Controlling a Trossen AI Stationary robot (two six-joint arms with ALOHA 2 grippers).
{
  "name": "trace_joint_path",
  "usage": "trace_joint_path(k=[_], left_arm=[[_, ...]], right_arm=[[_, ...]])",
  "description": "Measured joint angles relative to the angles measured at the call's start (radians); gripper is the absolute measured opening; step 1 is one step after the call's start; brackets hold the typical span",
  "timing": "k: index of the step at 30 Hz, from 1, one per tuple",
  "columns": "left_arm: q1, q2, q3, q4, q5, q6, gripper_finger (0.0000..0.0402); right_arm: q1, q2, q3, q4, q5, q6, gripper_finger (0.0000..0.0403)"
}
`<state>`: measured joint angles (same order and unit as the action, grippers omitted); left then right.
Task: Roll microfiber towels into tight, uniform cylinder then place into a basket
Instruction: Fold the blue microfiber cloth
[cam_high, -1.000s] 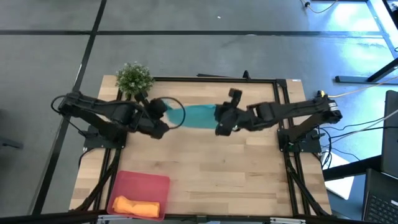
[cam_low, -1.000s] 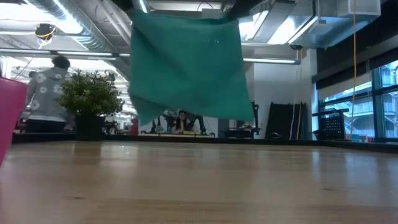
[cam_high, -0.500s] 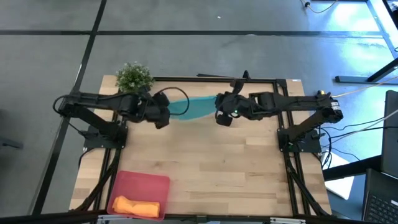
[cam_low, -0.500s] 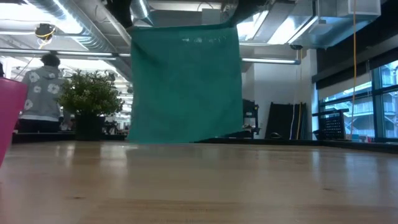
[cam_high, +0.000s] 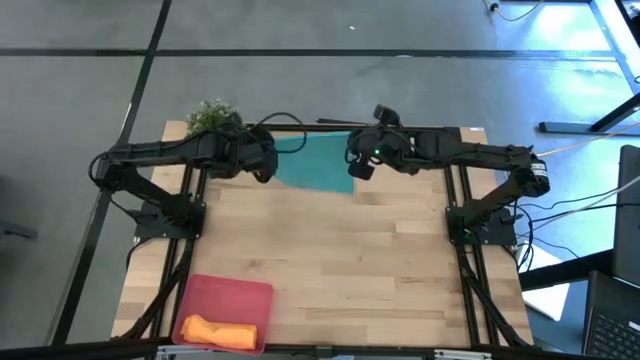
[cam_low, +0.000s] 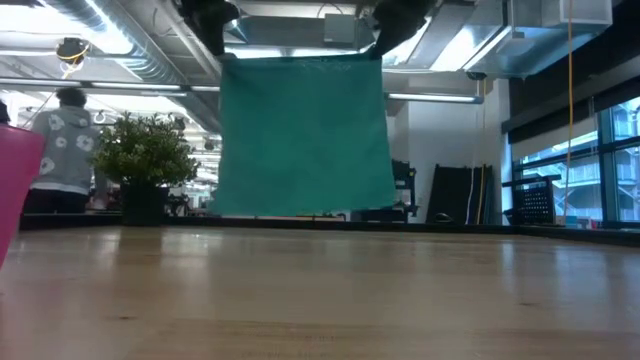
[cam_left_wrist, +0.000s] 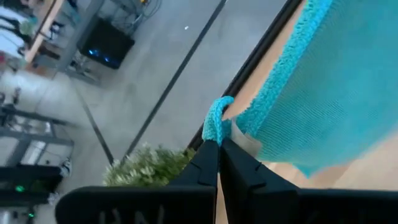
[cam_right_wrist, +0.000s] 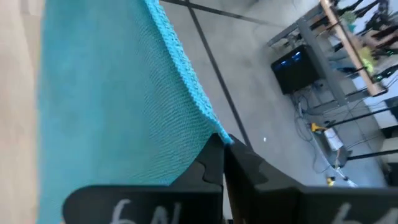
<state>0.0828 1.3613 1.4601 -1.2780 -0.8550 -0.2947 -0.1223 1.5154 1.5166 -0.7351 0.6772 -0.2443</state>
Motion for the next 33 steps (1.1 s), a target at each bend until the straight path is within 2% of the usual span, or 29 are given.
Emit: trace_joint_path(k=[4,8,13,16,22,28,33], left_arm=[[0.008,0.000,0.000,0.054,0.009,0.051,0.0000],[-0.019,0.000,-0.005,0.020,0.065,-0.005,0.0000],[-0.086,-0.001,-0.096,0.025,0.175,-0.089,0.0000],[-0.140,-0.001,-0.187,0.051,0.213,-0.151,0.0000],[-0.269,0.000,-0.353,0.192,0.307,-0.268,0.0000],[-0.393,0.000,-0.470,0.368,0.407,-0.356,0.0000],[-0.479,0.000,-0.574,0.515,0.441,-0.434,0.0000]], right_arm=[[-0.005,0.000,0.000,0.016,0.006,-0.025,0.0007],[0.042,0.000,0.000,-0.062,0.001,0.015,0.0006],[0.120,0.001,-0.001,-0.194,-0.127,0.177,0.0006],[0.182,0.005,-0.051,-0.185,-0.177,0.248,0.0006],[0.299,0.007,-0.247,-0.069,-0.296,0.403,0.0006],[0.407,0.007,-0.402,0.089,-0.318,0.526,0.0006],[0.484,0.007,-0.519,0.277,-0.377,0.595,0.0006]])
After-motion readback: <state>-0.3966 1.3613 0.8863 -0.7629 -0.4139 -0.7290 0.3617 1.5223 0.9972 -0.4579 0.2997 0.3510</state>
